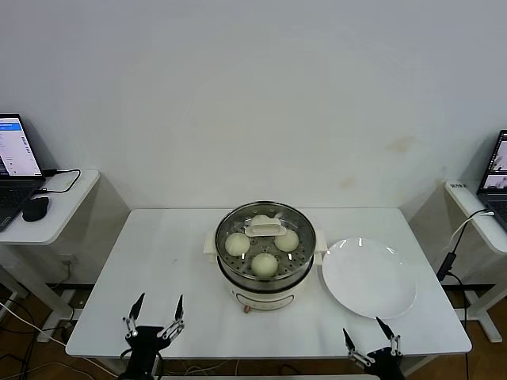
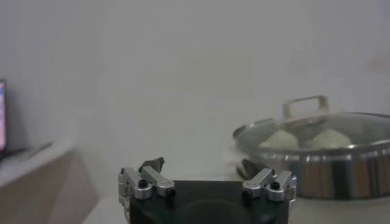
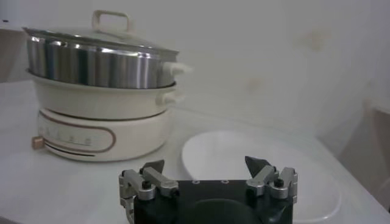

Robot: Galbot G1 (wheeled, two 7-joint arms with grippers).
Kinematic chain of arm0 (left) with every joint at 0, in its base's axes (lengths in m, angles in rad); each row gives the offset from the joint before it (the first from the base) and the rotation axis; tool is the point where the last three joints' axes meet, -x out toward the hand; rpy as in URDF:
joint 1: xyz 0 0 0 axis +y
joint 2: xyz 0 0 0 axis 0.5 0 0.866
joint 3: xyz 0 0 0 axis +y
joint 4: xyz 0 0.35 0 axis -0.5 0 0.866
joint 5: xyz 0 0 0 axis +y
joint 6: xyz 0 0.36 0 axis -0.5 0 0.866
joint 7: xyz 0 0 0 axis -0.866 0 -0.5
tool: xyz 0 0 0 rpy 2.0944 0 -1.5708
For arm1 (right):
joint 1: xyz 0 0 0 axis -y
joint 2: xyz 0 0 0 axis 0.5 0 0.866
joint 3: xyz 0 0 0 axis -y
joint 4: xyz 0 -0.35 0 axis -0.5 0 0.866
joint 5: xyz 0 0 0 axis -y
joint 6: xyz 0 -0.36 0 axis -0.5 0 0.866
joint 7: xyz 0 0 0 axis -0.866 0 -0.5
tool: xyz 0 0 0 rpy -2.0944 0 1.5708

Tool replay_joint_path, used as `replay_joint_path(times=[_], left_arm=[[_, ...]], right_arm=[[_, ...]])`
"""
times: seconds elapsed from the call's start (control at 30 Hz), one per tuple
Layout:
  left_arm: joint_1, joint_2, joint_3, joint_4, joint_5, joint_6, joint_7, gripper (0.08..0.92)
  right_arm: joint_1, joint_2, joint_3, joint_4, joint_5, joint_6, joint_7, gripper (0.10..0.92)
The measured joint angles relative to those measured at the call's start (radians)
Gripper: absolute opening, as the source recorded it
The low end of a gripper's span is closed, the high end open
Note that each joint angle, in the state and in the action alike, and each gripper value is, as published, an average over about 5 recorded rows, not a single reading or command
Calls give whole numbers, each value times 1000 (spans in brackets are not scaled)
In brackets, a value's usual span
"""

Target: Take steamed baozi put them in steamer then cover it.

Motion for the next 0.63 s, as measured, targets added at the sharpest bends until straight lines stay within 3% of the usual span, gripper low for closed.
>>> replay_joint_path(times=[0.63], left_arm=[[104,-31,-21,27,-63,-85,54,823]], right_arm=[[-39,-13,-52,61,10,-54,19,823]])
